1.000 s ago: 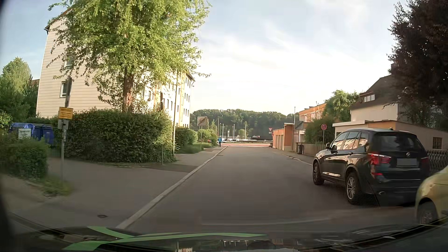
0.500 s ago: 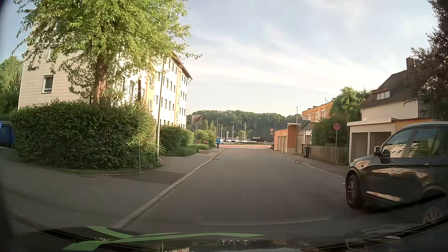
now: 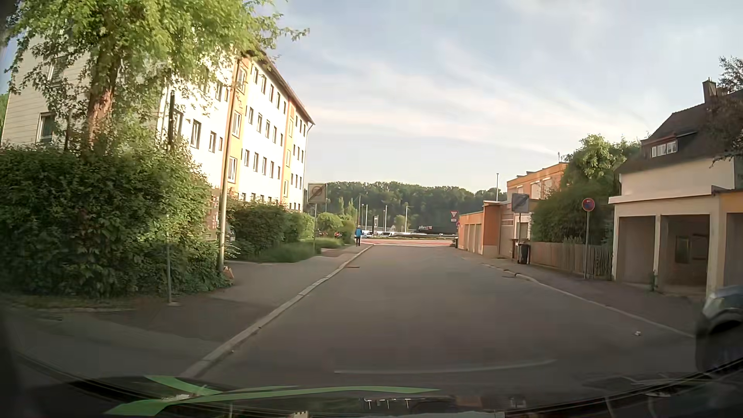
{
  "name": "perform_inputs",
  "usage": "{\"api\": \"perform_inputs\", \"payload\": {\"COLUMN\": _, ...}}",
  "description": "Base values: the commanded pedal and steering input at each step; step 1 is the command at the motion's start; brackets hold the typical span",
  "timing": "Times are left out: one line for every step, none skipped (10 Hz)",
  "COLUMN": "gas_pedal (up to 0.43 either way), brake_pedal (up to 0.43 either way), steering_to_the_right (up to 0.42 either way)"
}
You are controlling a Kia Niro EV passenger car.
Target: Follow the waypoints while adhering to traffic rules and regulations
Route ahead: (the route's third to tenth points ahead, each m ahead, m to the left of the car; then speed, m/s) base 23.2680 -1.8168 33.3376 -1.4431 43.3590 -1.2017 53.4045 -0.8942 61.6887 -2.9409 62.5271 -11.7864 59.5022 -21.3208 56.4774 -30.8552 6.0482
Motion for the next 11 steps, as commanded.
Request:
{"api": "perform_inputs", "payload": {"gas_pedal": 0.000, "brake_pedal": 0.000, "steering_to_the_right": 0.004}}
{"api": "perform_inputs", "payload": {"gas_pedal": 0.000, "brake_pedal": 0.000, "steering_to_the_right": 0.004}}
{"api": "perform_inputs", "payload": {"gas_pedal": 0.000, "brake_pedal": 0.000, "steering_to_the_right": 0.005}}
{"api": "perform_inputs", "payload": {"gas_pedal": 0.000, "brake_pedal": 0.000, "steering_to_the_right": 0.005}}
{"api": "perform_inputs", "payload": {"gas_pedal": 0.000, "brake_pedal": 0.000, "steering_to_the_right": 0.006}}
{"api": "perform_inputs", "payload": {"gas_pedal": 0.000, "brake_pedal": 0.000, "steering_to_the_right": 0.006}}
{"api": "perform_inputs", "payload": {"gas_pedal": 0.000, "brake_pedal": 0.000, "steering_to_the_right": 0.006}}
{"api": "perform_inputs", "payload": {"gas_pedal": 0.000, "brake_pedal": 0.000, "steering_to_the_right": 0.008}}
{"api": "perform_inputs", "payload": {"gas_pedal": 0.000, "brake_pedal": 0.000, "steering_to_the_right": 0.009}}
{"api": "perform_inputs", "payload": {"gas_pedal": 0.020, "brake_pedal": 0.000, "steering_to_the_right": 0.010}}
{"api": "perform_inputs", "payload": {"gas_pedal": 0.028, "brake_pedal": 0.000, "steering_to_the_right": 0.013}}
